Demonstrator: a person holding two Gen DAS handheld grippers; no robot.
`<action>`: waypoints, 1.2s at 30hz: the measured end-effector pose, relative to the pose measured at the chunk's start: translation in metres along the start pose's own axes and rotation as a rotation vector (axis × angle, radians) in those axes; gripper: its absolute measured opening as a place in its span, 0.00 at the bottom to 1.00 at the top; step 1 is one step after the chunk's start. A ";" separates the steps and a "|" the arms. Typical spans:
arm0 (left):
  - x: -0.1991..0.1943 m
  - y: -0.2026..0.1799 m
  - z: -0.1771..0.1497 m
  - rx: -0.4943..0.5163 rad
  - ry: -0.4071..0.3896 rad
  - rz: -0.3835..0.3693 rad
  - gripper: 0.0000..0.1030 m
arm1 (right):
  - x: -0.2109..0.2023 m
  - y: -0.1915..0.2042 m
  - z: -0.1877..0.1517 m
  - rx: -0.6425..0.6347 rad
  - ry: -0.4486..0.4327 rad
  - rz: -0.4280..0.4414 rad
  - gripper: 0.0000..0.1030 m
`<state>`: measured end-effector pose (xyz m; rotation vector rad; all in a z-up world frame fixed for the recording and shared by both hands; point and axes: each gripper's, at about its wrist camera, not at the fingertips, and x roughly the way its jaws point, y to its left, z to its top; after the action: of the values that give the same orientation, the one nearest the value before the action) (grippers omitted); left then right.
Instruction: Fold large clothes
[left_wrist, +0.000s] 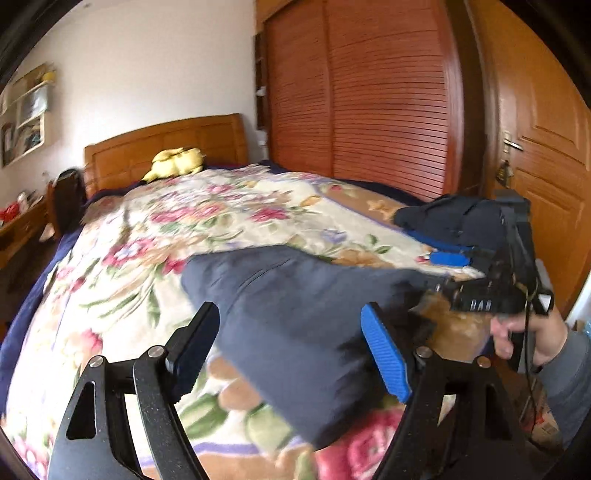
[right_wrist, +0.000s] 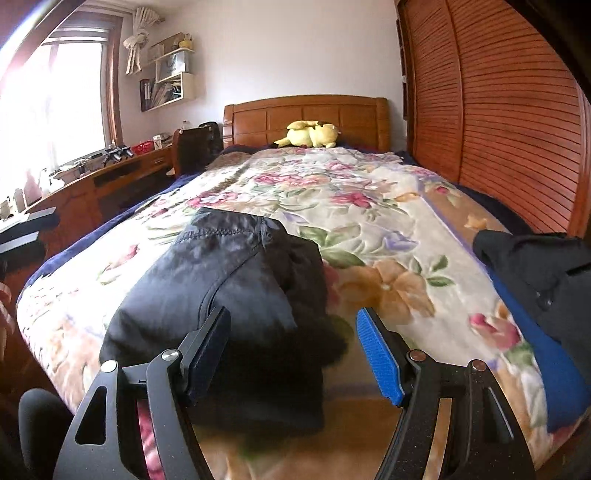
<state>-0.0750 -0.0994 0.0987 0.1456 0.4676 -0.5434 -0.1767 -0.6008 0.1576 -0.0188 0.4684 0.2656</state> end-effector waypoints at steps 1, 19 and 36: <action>0.003 0.006 -0.006 -0.014 0.002 0.005 0.77 | 0.006 0.000 0.001 0.002 0.007 -0.007 0.71; 0.040 0.077 -0.090 -0.164 -0.007 0.070 0.77 | 0.061 0.007 0.002 0.004 0.133 -0.024 0.70; 0.037 0.072 -0.099 -0.122 -0.040 0.038 0.77 | 0.031 0.025 0.008 -0.048 0.137 0.082 0.11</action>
<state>-0.0477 -0.0307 -0.0051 0.0272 0.4568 -0.4784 -0.1530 -0.5688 0.1522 -0.0655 0.5998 0.3578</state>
